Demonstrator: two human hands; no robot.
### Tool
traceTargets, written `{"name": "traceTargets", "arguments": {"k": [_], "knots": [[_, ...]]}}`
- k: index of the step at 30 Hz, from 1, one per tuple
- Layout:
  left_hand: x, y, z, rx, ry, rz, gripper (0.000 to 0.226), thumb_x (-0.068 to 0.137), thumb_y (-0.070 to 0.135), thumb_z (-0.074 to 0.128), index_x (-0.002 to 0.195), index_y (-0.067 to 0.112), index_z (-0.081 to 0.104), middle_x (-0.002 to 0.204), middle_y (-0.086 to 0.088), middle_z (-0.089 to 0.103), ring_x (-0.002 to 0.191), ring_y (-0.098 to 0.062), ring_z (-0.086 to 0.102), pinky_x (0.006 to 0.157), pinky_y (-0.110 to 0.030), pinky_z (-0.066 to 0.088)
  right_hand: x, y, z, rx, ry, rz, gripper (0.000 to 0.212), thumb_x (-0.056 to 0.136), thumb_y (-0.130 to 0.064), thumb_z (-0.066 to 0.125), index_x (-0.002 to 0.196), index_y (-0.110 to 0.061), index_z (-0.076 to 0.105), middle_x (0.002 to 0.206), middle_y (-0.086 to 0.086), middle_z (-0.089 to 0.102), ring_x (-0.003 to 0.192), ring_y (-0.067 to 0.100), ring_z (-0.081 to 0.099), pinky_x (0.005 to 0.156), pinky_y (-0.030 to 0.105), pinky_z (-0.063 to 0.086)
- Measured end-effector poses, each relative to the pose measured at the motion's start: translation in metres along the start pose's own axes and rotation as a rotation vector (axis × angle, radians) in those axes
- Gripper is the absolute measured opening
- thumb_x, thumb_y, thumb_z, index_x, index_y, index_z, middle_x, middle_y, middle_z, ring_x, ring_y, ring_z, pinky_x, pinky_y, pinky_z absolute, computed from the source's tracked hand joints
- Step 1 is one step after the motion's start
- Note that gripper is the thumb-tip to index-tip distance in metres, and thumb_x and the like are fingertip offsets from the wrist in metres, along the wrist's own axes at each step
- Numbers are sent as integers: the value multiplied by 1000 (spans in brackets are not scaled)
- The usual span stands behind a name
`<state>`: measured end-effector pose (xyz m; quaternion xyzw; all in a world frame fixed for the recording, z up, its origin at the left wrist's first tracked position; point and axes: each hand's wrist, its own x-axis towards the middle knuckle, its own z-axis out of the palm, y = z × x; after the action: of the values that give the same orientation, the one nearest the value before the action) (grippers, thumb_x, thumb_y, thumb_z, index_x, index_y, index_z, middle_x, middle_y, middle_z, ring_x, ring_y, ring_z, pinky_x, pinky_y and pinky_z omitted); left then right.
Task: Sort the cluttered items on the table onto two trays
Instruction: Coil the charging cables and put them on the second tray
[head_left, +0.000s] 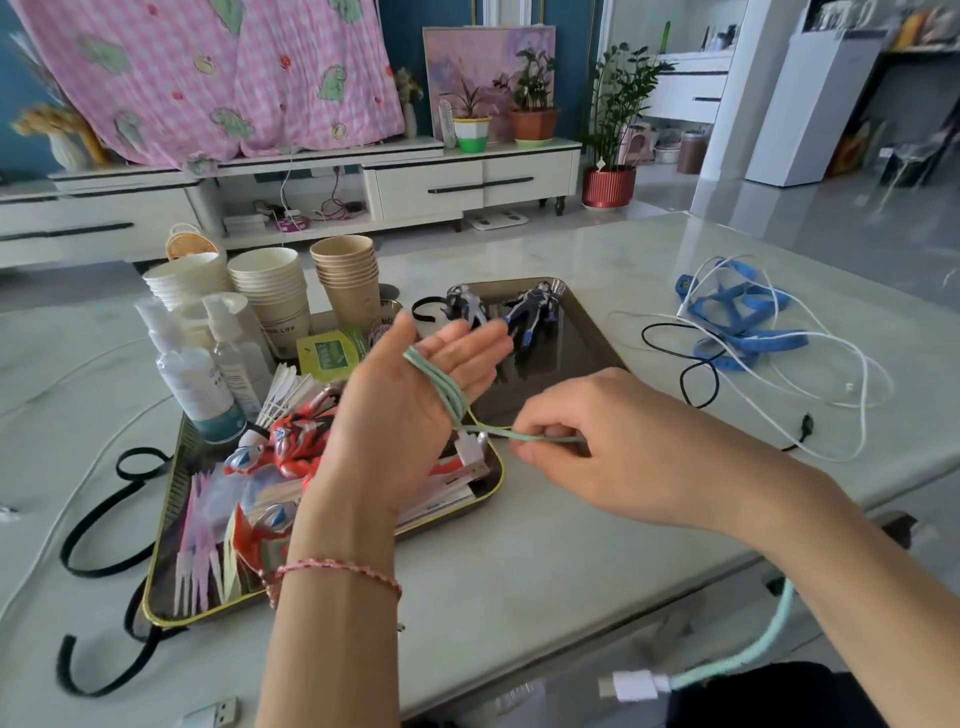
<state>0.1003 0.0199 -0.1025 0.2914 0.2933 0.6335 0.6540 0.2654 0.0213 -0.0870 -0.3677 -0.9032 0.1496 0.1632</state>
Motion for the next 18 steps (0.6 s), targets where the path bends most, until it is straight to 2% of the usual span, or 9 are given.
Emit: {"name": "traceTargets", "arguments": {"k": [2,4,5,6,8,10,12,15,18], "knots": [[1,-6,5,204,-27,-85,57,98,47,21,110,0,52,102,-18,70,95,-25,68,95,-37,48,0,-2,-1,-75,32,-55,24,89,-27,50,71,-13,59,66,-1,55,66,18,54,63,43,47],[-3,-9,10,329,-102,-164,65,95,53,18,102,0,55,80,-13,70,69,-17,69,68,-25,56,0,1,-3,-79,74,-85,23,89,-26,53,72,-13,62,69,-8,55,71,3,55,63,37,47],[-4,-11,10,379,-149,-200,71,93,57,16,99,-2,56,73,-12,68,60,-15,67,57,-22,55,0,3,-5,-67,93,-81,21,89,-27,55,74,-15,66,67,-12,50,68,-3,51,63,34,45],[-6,-12,9,424,-214,-240,78,91,60,13,97,-4,58,71,-13,67,56,-17,65,53,-21,53,0,5,-8,-56,109,-74,18,88,-30,59,78,-19,69,66,-13,46,65,-3,48,63,33,44],[-4,-15,10,544,-338,-324,90,87,64,4,93,-5,61,72,-20,65,57,-24,65,58,-22,53,0,8,-11,-2,143,-66,11,83,-32,66,79,-23,71,67,-11,47,63,2,47,64,31,43],[-4,-18,13,652,-418,-367,95,83,66,-5,88,-2,62,65,-21,61,43,-21,58,51,-18,49,1,12,-15,97,160,-48,7,76,-28,72,75,-21,71,68,-11,54,65,3,52,65,27,44],[-3,-21,16,653,-430,-410,94,79,69,-3,80,-2,59,50,-15,56,26,-13,41,42,-17,42,1,19,-19,212,164,-33,6,73,-20,75,71,-17,70,66,-6,60,64,2,56,65,19,44],[-4,-21,15,575,-481,-443,83,77,72,15,66,3,61,32,-2,41,20,-5,25,38,-20,34,3,31,-24,324,204,-36,4,76,-16,74,73,-18,72,69,-9,64,68,-1,59,67,11,43],[-6,-14,9,246,-646,-470,54,91,48,38,68,7,64,32,4,45,21,-2,25,34,-13,35,5,43,-27,451,259,-6,5,80,-21,67,81,-21,72,70,-6,68,68,0,59,65,11,43]]}}
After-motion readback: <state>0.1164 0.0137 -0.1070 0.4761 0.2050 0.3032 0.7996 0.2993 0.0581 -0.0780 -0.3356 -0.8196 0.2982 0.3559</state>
